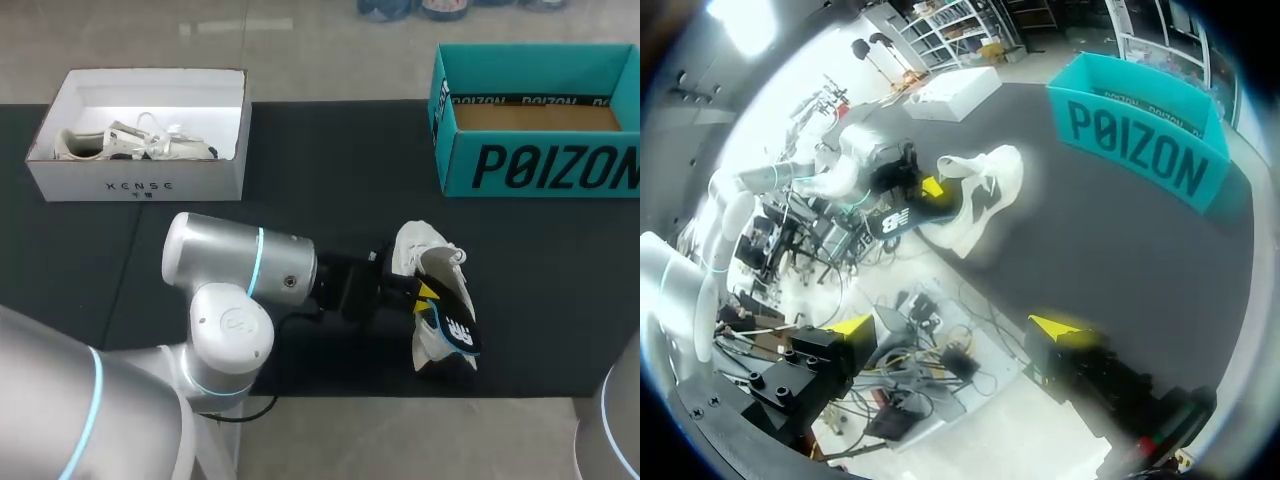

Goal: Take the shoe out of the shoebox, open the shoe tongue, remove and reinsert the insole, then place the shoe into the shoebox

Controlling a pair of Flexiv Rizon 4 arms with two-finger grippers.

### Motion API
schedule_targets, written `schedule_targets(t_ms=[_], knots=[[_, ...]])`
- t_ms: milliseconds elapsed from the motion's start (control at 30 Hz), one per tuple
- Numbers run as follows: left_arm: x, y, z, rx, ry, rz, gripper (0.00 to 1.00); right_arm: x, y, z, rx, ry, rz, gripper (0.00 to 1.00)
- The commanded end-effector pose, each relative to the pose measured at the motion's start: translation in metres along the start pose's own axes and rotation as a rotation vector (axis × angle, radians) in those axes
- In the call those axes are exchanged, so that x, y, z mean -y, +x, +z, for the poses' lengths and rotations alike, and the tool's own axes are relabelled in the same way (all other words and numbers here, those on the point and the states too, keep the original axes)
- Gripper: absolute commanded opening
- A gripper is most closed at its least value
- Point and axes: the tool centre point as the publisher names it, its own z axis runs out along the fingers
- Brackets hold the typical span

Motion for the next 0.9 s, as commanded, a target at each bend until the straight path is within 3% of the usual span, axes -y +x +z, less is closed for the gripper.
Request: schedule_targets(t_ms=[33, 100, 167, 567, 900], knots=[[-0.002, -0.006, 0.012, -0.005, -0.008, 0.005, 0.0, 0.009, 0.008, 0.0, 0.162, -0.169, 0.0, 1.0], [0.0, -0.007, 0.012, -0.013, -0.008, 0.008, 0.02, 0.009, 0.008, 0.0, 0.162, -0.169, 0.0, 1.0], [0.001, -0.008, 0.01, -0.016, -0.006, 0.007, 0.29, 0.009, 0.008, 0.0, 0.162, -0.169, 0.0, 1.0], [0.012, -0.007, 0.0, -0.021, -0.014, -0.002, 0.11, 0.009, 0.008, 0.0, 0.162, -0.169, 0.0, 1.0], [0.023, -0.006, 0.012, -0.039, 0.043, 0.003, 0.16, 0.009, 0.008, 0.0, 0.162, -0.169, 0.0, 1.0]])
